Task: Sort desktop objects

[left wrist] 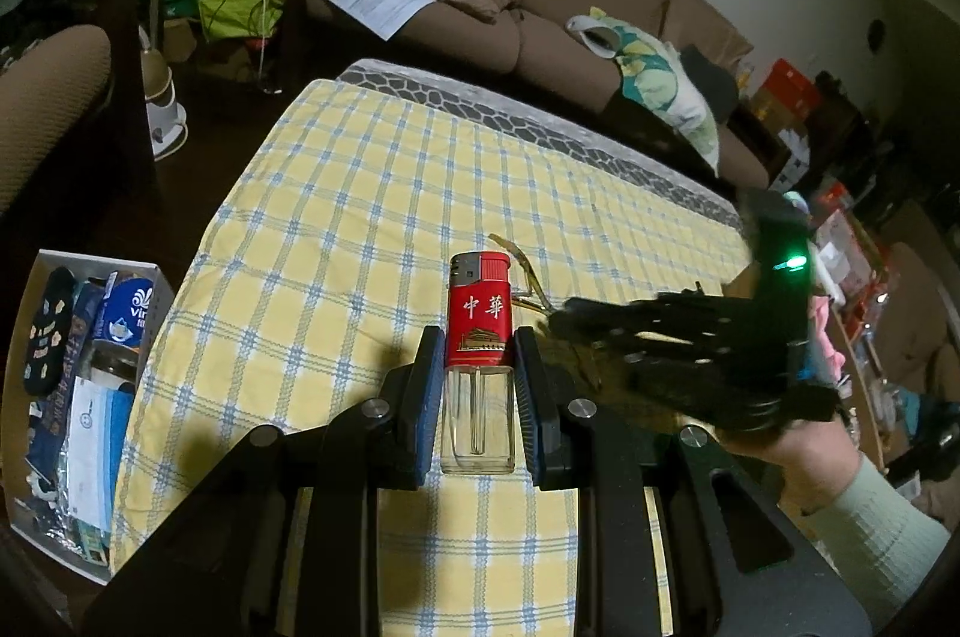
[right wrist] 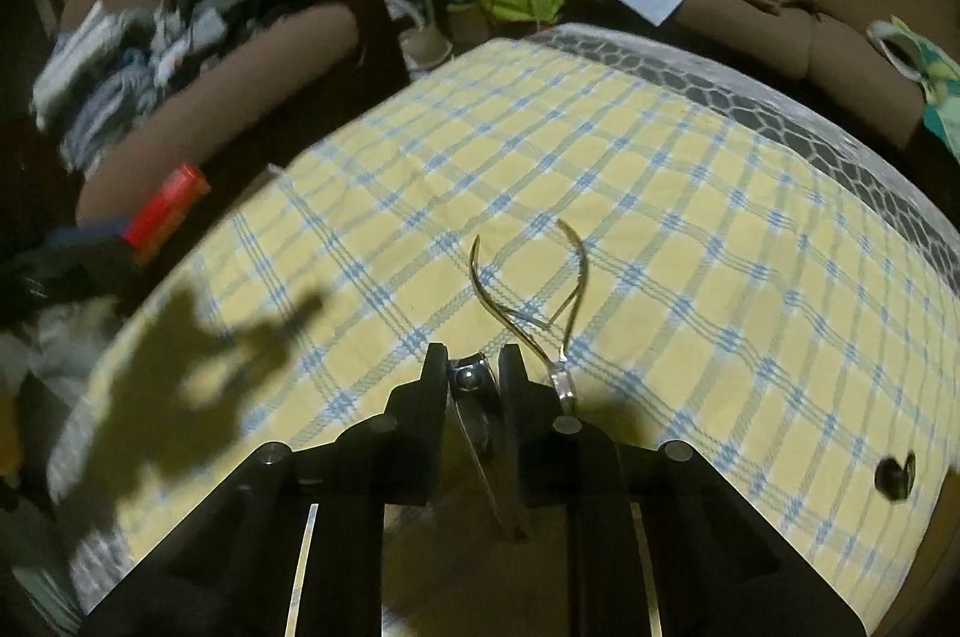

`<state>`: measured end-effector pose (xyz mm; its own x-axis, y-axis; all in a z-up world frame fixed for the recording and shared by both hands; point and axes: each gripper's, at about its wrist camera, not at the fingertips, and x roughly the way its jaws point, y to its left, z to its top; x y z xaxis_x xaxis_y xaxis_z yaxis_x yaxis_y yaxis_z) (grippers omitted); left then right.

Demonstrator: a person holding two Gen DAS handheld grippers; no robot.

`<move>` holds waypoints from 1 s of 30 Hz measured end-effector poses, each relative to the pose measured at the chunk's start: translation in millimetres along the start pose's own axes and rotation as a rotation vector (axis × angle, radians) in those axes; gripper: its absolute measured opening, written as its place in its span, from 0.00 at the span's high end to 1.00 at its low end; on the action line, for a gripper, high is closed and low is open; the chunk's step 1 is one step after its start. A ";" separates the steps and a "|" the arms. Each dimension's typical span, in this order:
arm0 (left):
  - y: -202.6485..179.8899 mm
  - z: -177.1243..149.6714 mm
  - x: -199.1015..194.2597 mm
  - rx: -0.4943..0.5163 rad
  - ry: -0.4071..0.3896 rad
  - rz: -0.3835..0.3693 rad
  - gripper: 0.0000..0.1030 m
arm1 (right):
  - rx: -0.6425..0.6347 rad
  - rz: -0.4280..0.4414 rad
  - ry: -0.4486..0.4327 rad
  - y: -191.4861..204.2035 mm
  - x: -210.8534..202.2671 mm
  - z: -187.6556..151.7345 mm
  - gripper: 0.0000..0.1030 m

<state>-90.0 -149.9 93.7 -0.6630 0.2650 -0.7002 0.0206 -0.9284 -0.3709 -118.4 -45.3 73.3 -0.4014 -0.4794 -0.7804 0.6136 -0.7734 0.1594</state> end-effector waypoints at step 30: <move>-72.2 -27.7 -2.6 0.097 0.006 -0.040 0.79 | 0.472 -0.062 -0.090 -30.8 -111.4 -60.5 0.70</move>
<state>-69.0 -76.3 105.4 -0.6575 0.3034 -0.6897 -0.0788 -0.9380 -0.3376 -51.5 57.0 118.7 -0.4976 -0.4447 -0.7448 0.2194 -0.8952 0.3879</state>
